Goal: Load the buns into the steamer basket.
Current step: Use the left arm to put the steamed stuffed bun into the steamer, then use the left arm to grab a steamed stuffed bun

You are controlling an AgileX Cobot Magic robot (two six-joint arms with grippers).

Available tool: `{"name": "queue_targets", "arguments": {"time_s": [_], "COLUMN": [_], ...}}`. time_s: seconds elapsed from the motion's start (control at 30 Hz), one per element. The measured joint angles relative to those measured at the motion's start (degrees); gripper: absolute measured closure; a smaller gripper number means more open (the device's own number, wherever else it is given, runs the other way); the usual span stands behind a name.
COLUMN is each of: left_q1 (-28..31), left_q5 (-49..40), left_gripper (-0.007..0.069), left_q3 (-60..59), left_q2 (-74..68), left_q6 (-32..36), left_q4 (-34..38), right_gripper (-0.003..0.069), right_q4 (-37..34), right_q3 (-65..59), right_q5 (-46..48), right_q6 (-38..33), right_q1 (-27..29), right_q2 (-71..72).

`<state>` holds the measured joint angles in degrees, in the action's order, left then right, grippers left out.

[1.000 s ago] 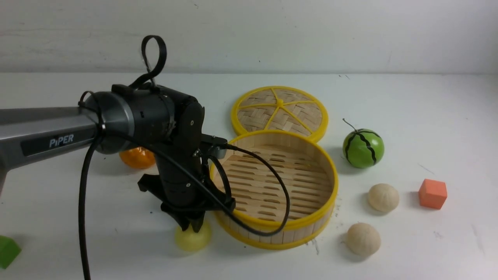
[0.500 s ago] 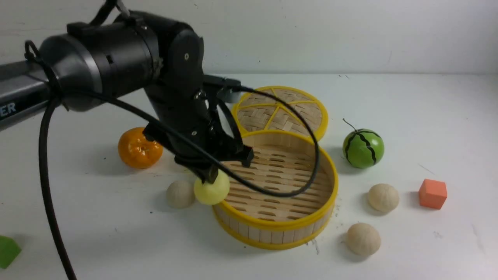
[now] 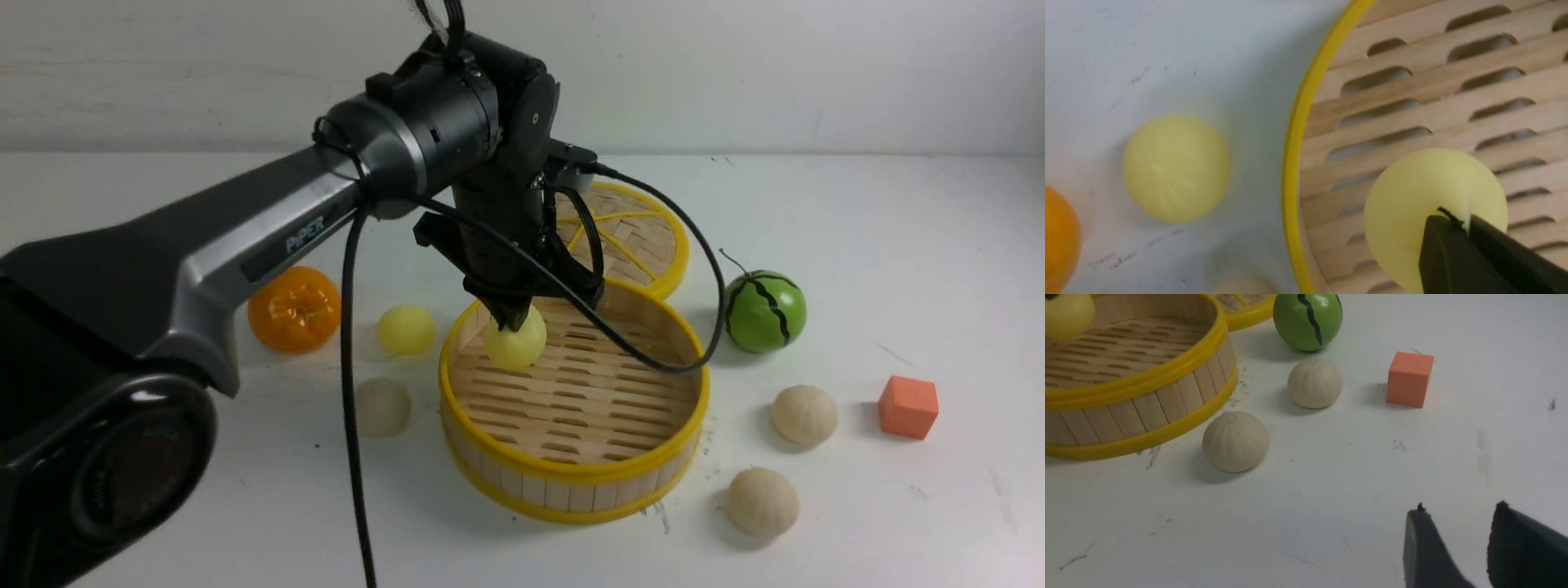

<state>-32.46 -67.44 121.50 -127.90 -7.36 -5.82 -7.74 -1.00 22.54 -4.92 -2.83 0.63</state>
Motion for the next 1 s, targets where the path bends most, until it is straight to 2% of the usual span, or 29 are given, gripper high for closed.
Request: {"name": "queue_targets", "arguments": {"time_s": [0.2,0.33,0.37,0.43,0.5,0.53,0.6,0.7,0.77,0.9,0.93,1.0], "left_q1": [1.66,1.81,1.81,1.81,1.81,1.81,1.81,1.81,1.81,1.81,1.81,1.81], "left_q5": [-1.38,-1.27,-1.27,-1.42,-1.86,-2.50,-3.07,-3.28,-3.28,-3.22,-3.31,-3.31], "left_gripper": [0.0632,0.0550,0.0550,0.0445,0.0386,0.0309,0.0227,0.0176,0.0179,0.0281,0.0341,0.0407], "left_q3": [3.71,4.04,4.04,4.21,4.21,4.21,4.21,4.16,4.04,-0.12,-4.28,-8.72], "left_q2": [-4.86,-5.37,-5.37,-5.37,-5.31,-4.98,-3.81,0.17,4.08,14.81,18.71,22.43], "left_q6": [0.00,0.12,0.12,0.12,0.12,0.06,-0.03,-0.90,-1.59,-1.90,-1.90,-1.90], "left_q4": [-0.67,-0.42,-0.42,0.44,0.74,0.96,1.31,2.20,3.32,3.96,3.71,3.29], "right_gripper": [0.0418,0.0418,0.0418,0.0418,0.0418,0.0418,0.0418,0.0418,0.0418,0.0418,0.0418,0.0418], "right_q4": [0.00,0.00,0.00,0.00,0.00,0.00,0.00,0.00,0.00,0.00,0.00,0.00], "right_q3": [0.00,0.00,0.00,0.00,0.00,0.00,0.00,0.00,0.00,0.00,0.00,0.00], "right_q5": [0.00,0.00,0.00,0.00,0.00,0.00,0.00,0.00,0.00,0.00,0.00,0.00], "right_q6": [0.05,0.05,0.05,0.05,0.05,0.05,0.05,0.05,0.05,0.05,0.05,0.05], "right_q1": [0.00,0.00,0.00,0.00,0.00,0.00,0.00,0.00,0.00,0.00,0.00,0.00], "right_q2": [0.00,0.00,0.00,0.00,0.00,0.00,0.00,0.00,0.00,0.00,0.00,0.00]}}
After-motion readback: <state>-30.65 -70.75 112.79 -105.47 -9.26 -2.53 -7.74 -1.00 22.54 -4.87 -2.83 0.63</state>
